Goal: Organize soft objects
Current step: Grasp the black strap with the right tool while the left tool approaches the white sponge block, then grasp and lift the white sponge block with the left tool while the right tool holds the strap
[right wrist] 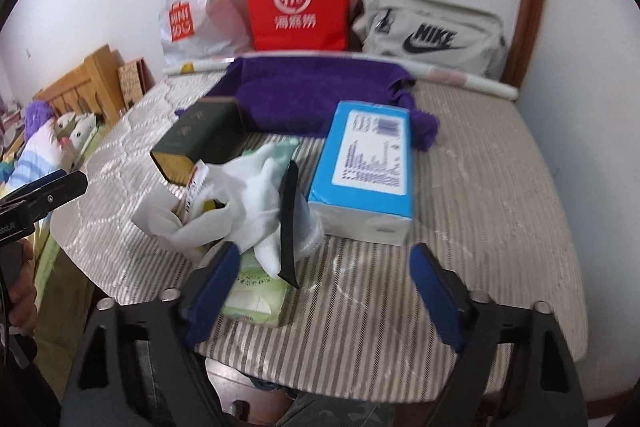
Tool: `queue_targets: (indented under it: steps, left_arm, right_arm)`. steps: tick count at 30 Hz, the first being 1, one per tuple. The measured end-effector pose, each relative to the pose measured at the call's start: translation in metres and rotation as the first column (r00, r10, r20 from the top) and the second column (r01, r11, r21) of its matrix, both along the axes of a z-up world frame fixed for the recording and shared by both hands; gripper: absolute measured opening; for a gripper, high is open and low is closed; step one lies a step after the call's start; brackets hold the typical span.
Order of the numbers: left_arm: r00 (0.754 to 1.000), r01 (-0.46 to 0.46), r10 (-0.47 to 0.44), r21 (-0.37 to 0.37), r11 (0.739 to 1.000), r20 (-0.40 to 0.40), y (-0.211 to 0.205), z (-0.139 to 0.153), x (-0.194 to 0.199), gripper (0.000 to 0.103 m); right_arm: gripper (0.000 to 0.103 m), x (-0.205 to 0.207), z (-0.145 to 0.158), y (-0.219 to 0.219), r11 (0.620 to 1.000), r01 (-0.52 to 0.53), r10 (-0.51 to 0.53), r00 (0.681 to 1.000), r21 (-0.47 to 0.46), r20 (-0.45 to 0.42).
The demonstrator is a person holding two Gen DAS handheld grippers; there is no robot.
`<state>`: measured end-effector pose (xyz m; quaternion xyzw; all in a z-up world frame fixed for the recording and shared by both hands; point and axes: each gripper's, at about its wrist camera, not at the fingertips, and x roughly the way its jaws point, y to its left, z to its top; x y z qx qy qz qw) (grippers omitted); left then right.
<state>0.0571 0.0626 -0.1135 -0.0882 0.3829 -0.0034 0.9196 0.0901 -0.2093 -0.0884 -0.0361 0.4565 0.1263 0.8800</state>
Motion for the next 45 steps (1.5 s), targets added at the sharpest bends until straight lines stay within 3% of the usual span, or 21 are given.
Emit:
queue_targets:
  steps: [6, 13, 19, 25, 28, 35, 40, 45]
  left_arm:
    - [1.0, 0.005, -0.004, 0.021, 1.0, -0.028, 0.002, -0.017, 0.012, 0.103]
    - [0.999, -0.002, 0.001, -0.018, 1.0, -0.049, 0.014, -0.03, 0.018, 0.103]
    - [0.998, 0.001, -0.003, -0.043, 0.999, -0.058, 0.018, -0.038, 0.021, 0.103]
    - [0.997, 0.021, -0.024, -0.051, 0.998, -0.067, 0.021, -0.045, 0.022, 0.103]
    - [0.997, 0.023, -0.026, -0.052, 0.998, -0.07, 0.022, -0.047, 0.022, 0.103]
    - [0.996, 0.043, -0.05, -0.094, 0.995, -0.069, 0.022, -0.05, 0.024, 0.103]
    - [0.992, 0.105, -0.114, -0.139, 0.985, -0.057, 0.018, -0.053, 0.025, 0.103]
    - [0.982, 0.176, -0.187, -0.2, 0.964, -0.039, 0.012, -0.053, 0.028, 0.103]
  right_arm:
    - [0.055, 0.025, -0.024, 0.018, 0.999, -0.053, 0.053, 0.998, -0.002, -0.042]
    - [0.026, 0.039, -0.044, 0.032, 0.995, -0.099, 0.098, 0.991, -0.002, -0.096]
    - [0.024, 0.047, -0.059, 0.042, 0.991, -0.125, 0.117, 0.985, -0.056, -0.128]
    - [0.023, 0.059, -0.07, 0.042, 0.993, -0.115, 0.107, 0.98, -0.041, -0.169]
    - [0.006, 0.058, -0.069, 0.044, 0.991, -0.128, 0.121, 0.984, -0.045, -0.128]
    - [0.003, 0.047, -0.053, 0.035, 0.991, -0.134, 0.134, 0.987, 0.006, -0.091]
    - [0.003, 0.033, -0.035, 0.021, 0.989, -0.132, 0.135, 0.989, 0.059, -0.056]
    - [0.003, 0.02, -0.028, 0.004, 0.992, -0.118, 0.12, 0.992, 0.053, -0.037]
